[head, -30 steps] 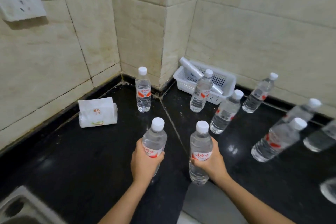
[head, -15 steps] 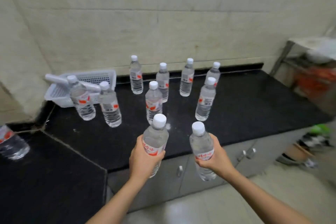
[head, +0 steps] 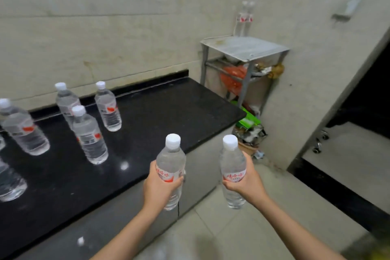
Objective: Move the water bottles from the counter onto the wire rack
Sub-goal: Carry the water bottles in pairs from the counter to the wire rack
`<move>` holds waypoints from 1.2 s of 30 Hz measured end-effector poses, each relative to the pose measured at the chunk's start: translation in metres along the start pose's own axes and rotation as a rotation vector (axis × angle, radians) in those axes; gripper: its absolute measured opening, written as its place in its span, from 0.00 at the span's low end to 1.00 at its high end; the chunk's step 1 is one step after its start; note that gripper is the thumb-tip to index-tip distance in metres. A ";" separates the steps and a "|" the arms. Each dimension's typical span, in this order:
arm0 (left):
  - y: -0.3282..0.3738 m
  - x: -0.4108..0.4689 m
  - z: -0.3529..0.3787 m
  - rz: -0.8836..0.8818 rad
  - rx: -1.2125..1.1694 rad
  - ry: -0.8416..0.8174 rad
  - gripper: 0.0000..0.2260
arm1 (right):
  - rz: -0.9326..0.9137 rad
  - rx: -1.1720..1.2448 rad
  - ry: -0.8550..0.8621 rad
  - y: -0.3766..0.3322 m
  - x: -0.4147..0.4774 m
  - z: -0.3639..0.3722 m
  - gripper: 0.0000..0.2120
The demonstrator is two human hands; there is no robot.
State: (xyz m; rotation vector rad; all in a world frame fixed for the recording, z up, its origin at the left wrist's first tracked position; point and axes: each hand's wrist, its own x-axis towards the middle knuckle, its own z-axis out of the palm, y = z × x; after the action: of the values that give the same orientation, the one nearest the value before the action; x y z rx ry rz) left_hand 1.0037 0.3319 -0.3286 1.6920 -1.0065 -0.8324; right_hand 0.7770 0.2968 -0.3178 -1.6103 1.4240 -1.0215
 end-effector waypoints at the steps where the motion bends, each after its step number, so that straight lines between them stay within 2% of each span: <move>1: 0.007 0.002 0.018 -0.001 -0.004 -0.019 0.24 | 0.004 -0.005 0.033 0.006 0.006 -0.020 0.37; 6: 0.046 0.034 0.094 0.053 0.043 -0.118 0.23 | 0.007 0.029 0.196 0.026 0.046 -0.099 0.37; 10: 0.082 0.075 0.153 0.110 0.117 -0.183 0.24 | 0.035 0.017 0.241 0.039 0.088 -0.142 0.36; 17: 0.139 0.169 0.280 0.238 0.069 -0.364 0.26 | 0.088 -0.008 0.332 0.059 0.186 -0.221 0.33; 23: 0.185 0.240 0.382 0.277 0.024 -0.506 0.25 | 0.186 -0.050 0.457 0.087 0.263 -0.282 0.34; 26: 0.198 0.262 0.425 0.284 0.013 -0.558 0.24 | 0.253 -0.058 0.483 0.108 0.285 -0.296 0.32; 31: 0.212 0.283 0.489 0.249 0.008 -0.654 0.23 | 0.318 -0.083 0.484 0.130 0.322 -0.326 0.34; 36: 0.239 0.306 0.550 0.289 -0.038 -0.639 0.22 | 0.268 -0.091 0.460 0.145 0.380 -0.381 0.35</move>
State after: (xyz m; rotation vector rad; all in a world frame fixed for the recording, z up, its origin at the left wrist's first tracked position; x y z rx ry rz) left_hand 0.5966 -0.2027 -0.2917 1.2161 -1.6062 -1.2164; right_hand 0.3954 -0.1054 -0.2611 -1.2429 1.9563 -1.2278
